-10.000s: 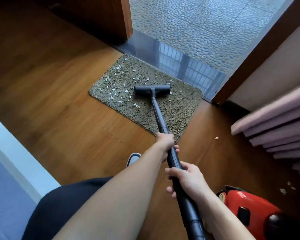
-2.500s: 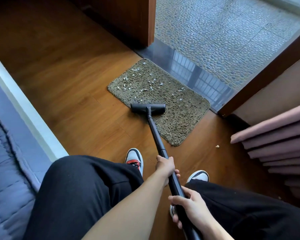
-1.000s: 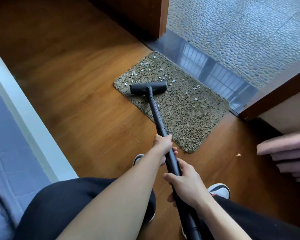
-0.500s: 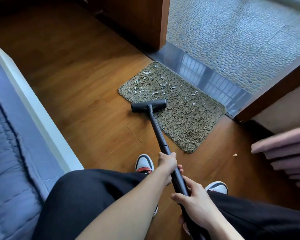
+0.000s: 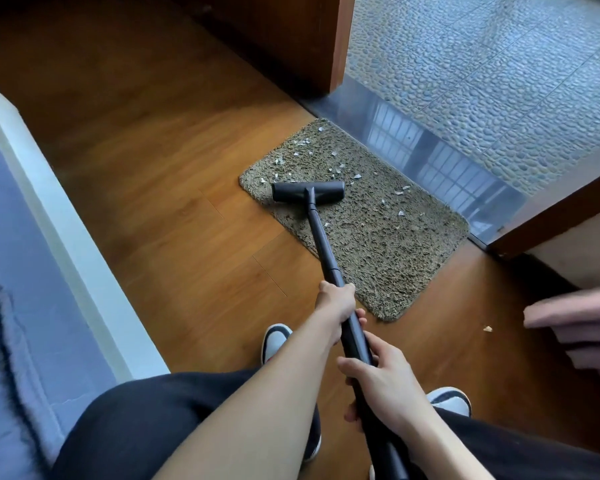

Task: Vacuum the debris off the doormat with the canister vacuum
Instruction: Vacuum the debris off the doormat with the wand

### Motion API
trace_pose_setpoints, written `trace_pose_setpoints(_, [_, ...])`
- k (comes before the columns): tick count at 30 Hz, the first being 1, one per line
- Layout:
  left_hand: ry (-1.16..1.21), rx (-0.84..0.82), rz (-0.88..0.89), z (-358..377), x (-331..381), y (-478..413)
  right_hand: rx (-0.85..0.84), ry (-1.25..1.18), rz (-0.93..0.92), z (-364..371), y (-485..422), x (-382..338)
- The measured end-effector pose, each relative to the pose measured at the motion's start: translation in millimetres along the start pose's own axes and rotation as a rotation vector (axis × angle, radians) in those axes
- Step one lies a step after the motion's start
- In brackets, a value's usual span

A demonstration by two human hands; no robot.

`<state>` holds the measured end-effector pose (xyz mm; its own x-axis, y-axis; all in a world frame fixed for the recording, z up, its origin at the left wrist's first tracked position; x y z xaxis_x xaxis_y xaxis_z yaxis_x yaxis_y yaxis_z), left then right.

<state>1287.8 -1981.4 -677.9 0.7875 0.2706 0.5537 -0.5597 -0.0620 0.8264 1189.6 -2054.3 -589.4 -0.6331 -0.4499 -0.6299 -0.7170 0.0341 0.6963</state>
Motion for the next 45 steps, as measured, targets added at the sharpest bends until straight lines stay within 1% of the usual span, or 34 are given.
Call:
trace_pose_setpoints(4, [-0.04,-0.006,0.023,13,18,-18,-0.008,-0.058,0.02,-7,-19,-9])
trace_pose_setpoints(8, [-0.034,-0.026,0.01,20,31,-33,0.002,-0.103,0.029,-11,-37,-16])
trace_pose_setpoints(12, [0.104,-0.072,-0.007,24,39,-32,-0.002,-0.17,0.041,-15,-50,-24])
trace_pose_setpoints(15, [0.22,-0.092,-0.012,24,33,-29,-0.007,-0.17,0.058,-17,-50,-23])
trace_pose_setpoints(21, [0.206,-0.1,-0.027,39,6,-18,0.021,-0.097,0.081,-26,-26,-1])
trace_pose_setpoints(24, [0.158,-0.118,-0.067,65,-11,-21,0.07,-0.079,0.109,-45,-24,14])
trace_pose_setpoints(26, [0.145,-0.131,-0.078,79,-14,-20,0.071,-0.076,0.134,-56,-20,16])
trace_pose_setpoints(29, [0.097,-0.168,-0.114,107,-1,-28,0.081,-0.153,0.179,-78,-23,6])
trace_pose_setpoints(33, [0.04,-0.177,-0.131,129,21,-47,0.094,-0.254,0.236,-94,-30,-4])
trace_pose_setpoints(39, [-0.123,-0.177,-0.114,145,31,-49,0.159,-0.272,0.268,-102,-31,-10])
trace_pose_setpoints(45, [-0.247,-0.256,-0.126,167,45,-53,0.212,-0.332,0.272,-104,-43,-13])
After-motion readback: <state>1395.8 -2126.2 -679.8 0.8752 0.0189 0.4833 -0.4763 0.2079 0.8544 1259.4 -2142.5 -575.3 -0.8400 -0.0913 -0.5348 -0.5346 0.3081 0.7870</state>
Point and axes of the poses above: each hand's wrist, its own y-axis away from the middle knuckle, its own z-axis out of the palm, x = y × z, the point moved 6 cm from there along -y, towards the middle knuckle, and after that the axes turned 13 degrees about y, right-handed, at the moved point
